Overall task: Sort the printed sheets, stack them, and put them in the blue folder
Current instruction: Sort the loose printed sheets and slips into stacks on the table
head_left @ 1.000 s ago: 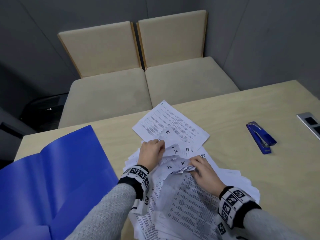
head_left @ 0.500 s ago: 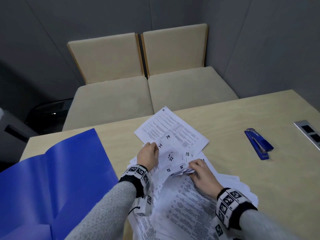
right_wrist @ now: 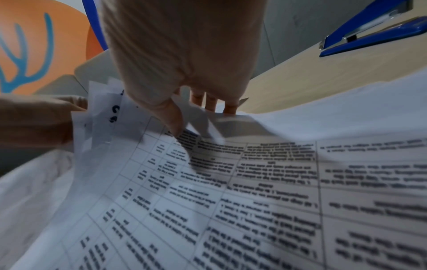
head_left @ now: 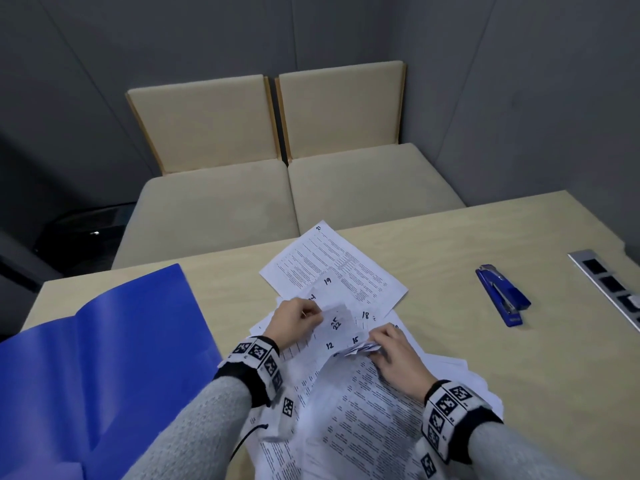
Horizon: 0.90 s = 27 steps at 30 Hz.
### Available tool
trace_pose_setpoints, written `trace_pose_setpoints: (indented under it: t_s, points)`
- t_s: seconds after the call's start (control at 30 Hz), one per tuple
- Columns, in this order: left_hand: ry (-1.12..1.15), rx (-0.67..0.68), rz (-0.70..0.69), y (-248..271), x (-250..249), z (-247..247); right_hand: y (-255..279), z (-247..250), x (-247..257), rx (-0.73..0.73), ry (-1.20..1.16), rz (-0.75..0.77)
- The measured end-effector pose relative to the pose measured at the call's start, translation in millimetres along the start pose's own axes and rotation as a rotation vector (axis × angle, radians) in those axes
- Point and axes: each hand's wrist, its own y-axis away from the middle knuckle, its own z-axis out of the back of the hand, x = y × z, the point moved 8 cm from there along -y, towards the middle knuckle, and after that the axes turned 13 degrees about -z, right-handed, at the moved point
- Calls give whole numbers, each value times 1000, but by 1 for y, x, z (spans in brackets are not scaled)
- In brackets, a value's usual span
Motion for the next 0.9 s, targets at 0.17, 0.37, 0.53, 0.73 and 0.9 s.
trace_pose_setpoints:
  t_s: [0.17, 0.37, 0.53, 0.73, 0.9]
  points:
    - [235, -80, 95, 6, -20, 24, 5, 11, 6, -41, -2, 7]
    - [559, -87, 218, 19, -38, 36, 12, 19, 10, -22, 11, -12]
    - [-212, -338, -207, 28, -115, 94, 30, 40, 22, 0, -13, -1]
    - [-480, -638, -688, 66, -225, 161, 55, 133, 83, -6, -224, 145]
    - [-185, -443, -747, 50, -266, 184, 78, 224, 151, -248, -321, 311]
